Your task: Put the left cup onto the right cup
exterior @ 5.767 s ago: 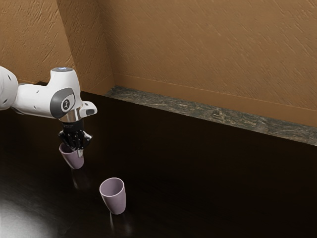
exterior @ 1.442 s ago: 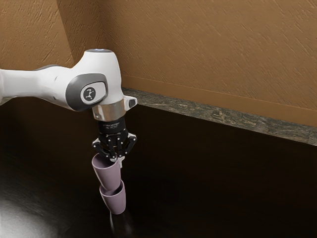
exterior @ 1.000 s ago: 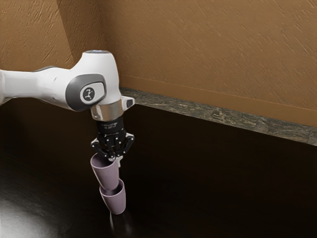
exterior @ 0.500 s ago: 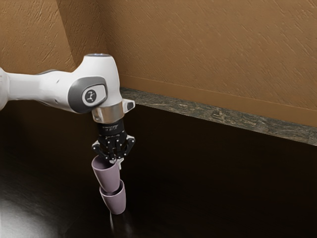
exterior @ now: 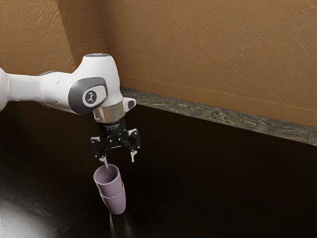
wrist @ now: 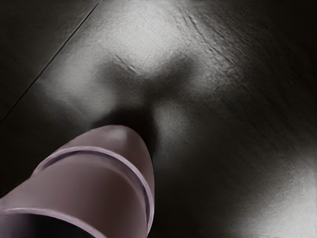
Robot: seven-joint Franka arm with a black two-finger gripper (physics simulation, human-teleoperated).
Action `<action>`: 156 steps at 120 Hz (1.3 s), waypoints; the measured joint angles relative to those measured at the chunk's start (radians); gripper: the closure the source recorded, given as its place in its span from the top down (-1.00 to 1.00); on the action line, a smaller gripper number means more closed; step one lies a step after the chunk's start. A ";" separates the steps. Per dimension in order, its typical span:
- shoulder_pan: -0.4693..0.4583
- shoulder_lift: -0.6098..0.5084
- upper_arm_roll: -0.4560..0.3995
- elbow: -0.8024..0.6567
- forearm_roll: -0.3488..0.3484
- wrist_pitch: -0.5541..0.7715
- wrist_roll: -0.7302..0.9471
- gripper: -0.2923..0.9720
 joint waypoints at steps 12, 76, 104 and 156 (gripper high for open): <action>-0.001 0.000 0.000 0.000 0.000 0.002 0.001 0.45; -0.015 -0.052 -0.009 0.015 0.056 -0.002 0.014 0.53; -0.035 -0.054 -0.011 0.084 0.097 -0.025 0.077 0.54; -0.052 -0.056 0.024 0.182 0.177 -0.083 0.308 0.54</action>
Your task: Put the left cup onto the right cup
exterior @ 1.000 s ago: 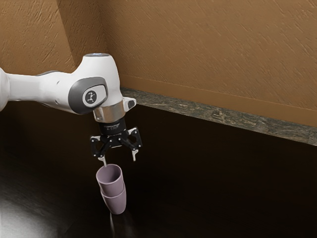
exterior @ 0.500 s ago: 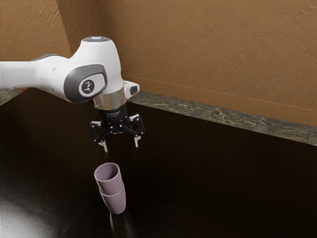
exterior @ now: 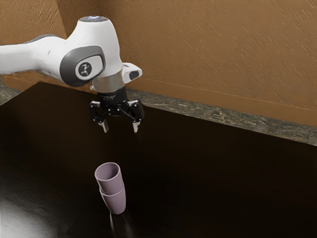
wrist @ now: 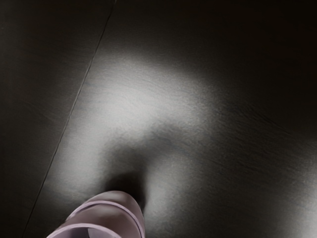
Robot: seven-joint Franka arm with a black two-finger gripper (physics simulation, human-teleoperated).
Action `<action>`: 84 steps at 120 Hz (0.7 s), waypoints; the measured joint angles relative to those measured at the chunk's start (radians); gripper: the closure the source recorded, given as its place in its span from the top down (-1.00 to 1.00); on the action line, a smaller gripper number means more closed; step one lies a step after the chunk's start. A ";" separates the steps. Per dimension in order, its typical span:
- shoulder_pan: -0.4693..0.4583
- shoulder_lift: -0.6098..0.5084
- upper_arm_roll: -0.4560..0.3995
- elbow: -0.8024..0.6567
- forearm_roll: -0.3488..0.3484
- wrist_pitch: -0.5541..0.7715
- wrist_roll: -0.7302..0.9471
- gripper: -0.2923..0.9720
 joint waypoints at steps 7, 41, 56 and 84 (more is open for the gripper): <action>-0.005 0.005 0.013 0.029 0.031 -0.016 0.046 0.54; -0.003 0.055 0.109 0.129 0.080 -0.072 0.298 0.54; 0.006 0.082 0.134 0.184 0.084 -0.094 0.403 0.54; 0.000 0.107 0.178 0.242 0.085 -0.131 0.562 0.54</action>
